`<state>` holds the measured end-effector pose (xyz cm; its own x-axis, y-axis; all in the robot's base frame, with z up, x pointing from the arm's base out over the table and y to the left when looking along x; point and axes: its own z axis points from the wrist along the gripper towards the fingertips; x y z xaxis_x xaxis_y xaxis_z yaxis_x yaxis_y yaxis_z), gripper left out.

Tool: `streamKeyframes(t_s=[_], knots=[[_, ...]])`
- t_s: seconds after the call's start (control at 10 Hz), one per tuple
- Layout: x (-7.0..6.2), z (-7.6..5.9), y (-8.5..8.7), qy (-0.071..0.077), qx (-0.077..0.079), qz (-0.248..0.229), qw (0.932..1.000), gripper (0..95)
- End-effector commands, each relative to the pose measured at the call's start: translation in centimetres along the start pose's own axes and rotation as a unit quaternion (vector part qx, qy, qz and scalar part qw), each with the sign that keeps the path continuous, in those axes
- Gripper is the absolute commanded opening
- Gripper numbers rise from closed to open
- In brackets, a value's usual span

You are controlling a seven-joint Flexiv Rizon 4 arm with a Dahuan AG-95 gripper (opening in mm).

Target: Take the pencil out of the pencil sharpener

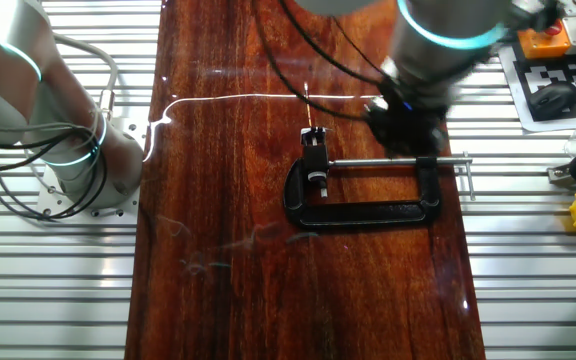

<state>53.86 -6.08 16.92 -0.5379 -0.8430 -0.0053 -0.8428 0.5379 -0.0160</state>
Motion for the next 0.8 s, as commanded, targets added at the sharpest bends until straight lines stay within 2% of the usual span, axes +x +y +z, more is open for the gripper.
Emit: streamKeyframes(t_s=[0.1,0.3,0.8], knots=[[1.59,-0.05,-3.57,0.002,-0.003,-0.012,0.9999,0.0],[1.59,-0.05,-3.57,0.000,-0.005,-0.013,0.9999,0.0],[1.59,-0.05,-3.57,0.014,0.001,-0.014,0.9998,0.0]])
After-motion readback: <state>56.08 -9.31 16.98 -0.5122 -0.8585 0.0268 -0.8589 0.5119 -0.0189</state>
